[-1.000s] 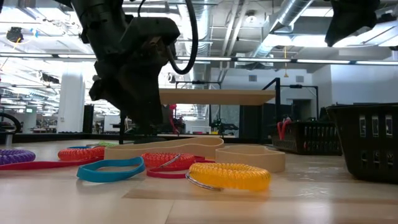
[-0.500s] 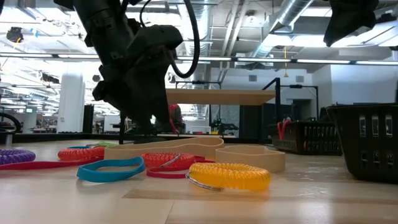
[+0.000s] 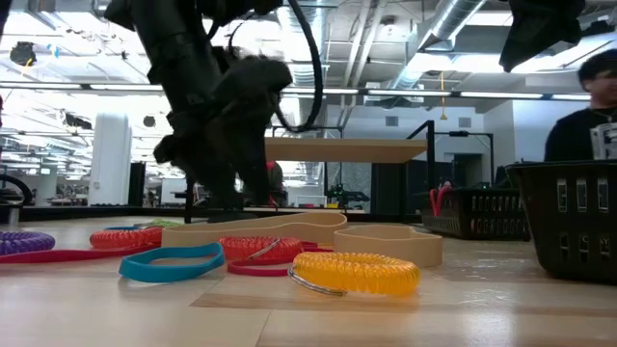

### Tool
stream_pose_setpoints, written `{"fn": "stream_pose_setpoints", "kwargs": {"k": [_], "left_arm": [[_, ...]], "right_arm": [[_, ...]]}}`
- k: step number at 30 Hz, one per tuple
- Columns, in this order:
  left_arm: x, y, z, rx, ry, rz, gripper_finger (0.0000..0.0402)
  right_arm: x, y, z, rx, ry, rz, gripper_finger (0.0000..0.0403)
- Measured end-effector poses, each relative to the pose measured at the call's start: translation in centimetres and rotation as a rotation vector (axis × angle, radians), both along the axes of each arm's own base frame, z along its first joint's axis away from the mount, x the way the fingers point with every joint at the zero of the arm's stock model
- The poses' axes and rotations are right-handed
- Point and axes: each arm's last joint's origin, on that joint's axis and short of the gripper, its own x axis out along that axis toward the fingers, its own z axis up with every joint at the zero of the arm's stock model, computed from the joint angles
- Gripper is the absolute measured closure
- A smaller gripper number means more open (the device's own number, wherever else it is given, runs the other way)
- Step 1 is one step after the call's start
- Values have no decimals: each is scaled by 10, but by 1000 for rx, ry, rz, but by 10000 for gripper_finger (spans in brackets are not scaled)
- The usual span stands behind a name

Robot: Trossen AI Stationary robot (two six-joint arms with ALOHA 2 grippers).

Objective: Pick & Place Office Desk Supplies
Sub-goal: Put the top red rubber band into the top right black bin

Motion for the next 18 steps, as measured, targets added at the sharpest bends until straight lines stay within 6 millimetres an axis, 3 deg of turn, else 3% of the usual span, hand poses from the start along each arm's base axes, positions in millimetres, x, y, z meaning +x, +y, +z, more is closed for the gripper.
{"fn": "stream_pose_setpoints", "kwargs": {"k": [11, 18], "left_arm": [[11, -5, -28, -37, 17, -14, 160], [10, -5, -34, -46, 43, -3, 202]], "right_arm": [[0, 1, 0, 21, 2, 9, 319], [0, 1, 0, 24, 3, 11, 319]]}}
